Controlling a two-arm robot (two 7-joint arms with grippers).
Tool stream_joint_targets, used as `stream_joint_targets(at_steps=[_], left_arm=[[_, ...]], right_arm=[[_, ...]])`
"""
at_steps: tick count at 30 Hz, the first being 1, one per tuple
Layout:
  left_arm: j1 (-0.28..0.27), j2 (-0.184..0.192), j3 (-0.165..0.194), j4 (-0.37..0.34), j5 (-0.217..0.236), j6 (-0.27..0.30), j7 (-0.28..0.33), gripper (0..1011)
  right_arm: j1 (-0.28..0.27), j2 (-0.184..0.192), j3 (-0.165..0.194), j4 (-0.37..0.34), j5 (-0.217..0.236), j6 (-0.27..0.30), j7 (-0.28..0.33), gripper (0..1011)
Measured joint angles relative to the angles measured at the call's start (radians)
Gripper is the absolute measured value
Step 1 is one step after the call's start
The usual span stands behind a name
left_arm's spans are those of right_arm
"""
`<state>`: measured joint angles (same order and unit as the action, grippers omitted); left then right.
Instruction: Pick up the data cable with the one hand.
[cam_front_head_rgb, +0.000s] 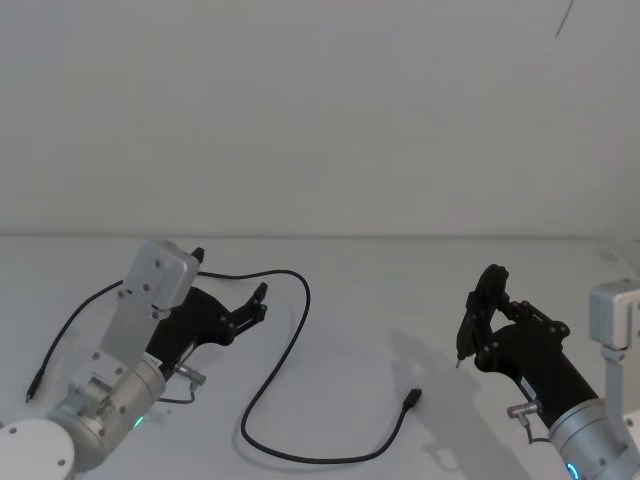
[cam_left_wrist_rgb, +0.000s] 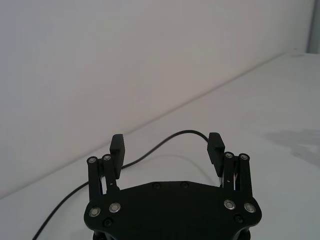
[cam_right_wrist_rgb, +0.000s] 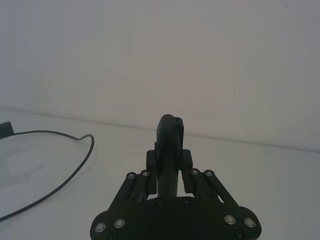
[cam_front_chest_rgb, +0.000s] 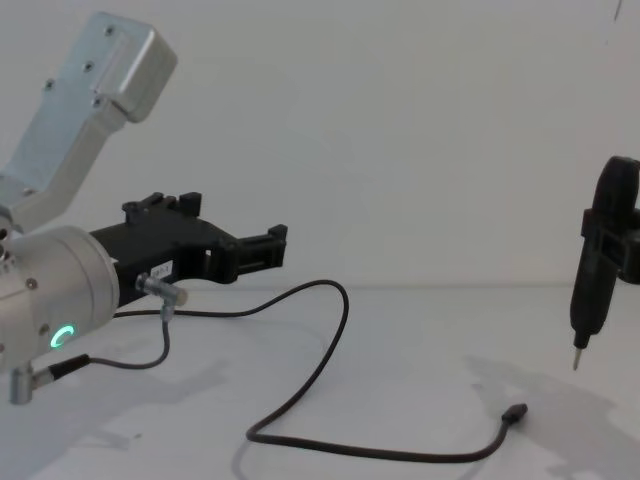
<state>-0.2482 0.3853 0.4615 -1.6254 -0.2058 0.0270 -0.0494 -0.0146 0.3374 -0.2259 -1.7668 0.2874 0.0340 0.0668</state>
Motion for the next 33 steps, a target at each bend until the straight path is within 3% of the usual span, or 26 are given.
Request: stream_joint_targets(at_steps=[14,25,33], left_arm=[[-0.013,0.049,0.022,-0.060,-0.051,0.089,-0.144,1001],[-0.036,0.121,0.044,-0.157,-0.112,0.246,-0.299,1001],[-0.081,0.166,0.081,-0.216,-0.154,0.380,-0.408,1001]], right_arm=[[0.000,0.000,0.000,0.000,0.000,0.000,0.000,279],[0.000,0.000,0.000,0.000,0.000,0.000,0.000,279],[0.000,0.000,0.000,0.000,0.000,0.000,0.000,279]])
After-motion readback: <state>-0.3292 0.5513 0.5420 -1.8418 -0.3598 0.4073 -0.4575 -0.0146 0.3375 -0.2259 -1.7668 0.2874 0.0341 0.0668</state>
